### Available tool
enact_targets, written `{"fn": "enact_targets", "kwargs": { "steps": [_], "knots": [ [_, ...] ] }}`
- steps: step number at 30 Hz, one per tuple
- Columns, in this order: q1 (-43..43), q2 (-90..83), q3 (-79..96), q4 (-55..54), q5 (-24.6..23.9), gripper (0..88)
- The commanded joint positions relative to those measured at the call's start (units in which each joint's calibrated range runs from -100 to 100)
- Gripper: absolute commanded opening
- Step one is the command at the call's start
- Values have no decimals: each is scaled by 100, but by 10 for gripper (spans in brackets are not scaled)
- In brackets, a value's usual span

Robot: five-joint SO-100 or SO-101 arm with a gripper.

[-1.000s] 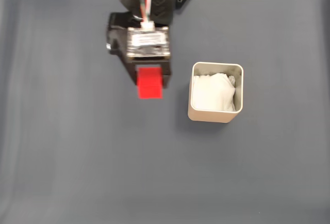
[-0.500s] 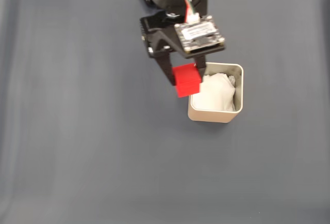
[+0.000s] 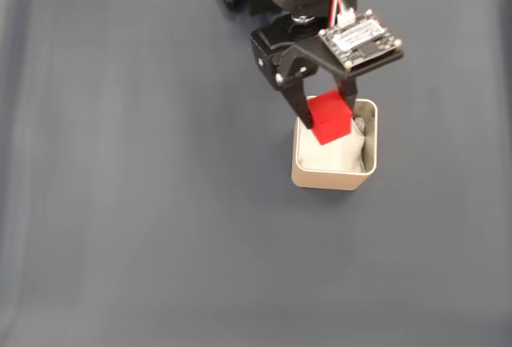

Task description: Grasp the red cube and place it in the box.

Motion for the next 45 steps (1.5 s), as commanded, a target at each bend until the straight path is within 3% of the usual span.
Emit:
{"fn": "enact_targets", "kwargs": {
  "steps": [1,37,40,45],
  "knots": [
    [-103,-31,-51,-126,-59,3],
    [-32,21,58,-422,-176,29],
    [-46,21,94,-479,-171,74],
    [-46,-40,249,-725,-132,228]
  ]
}}
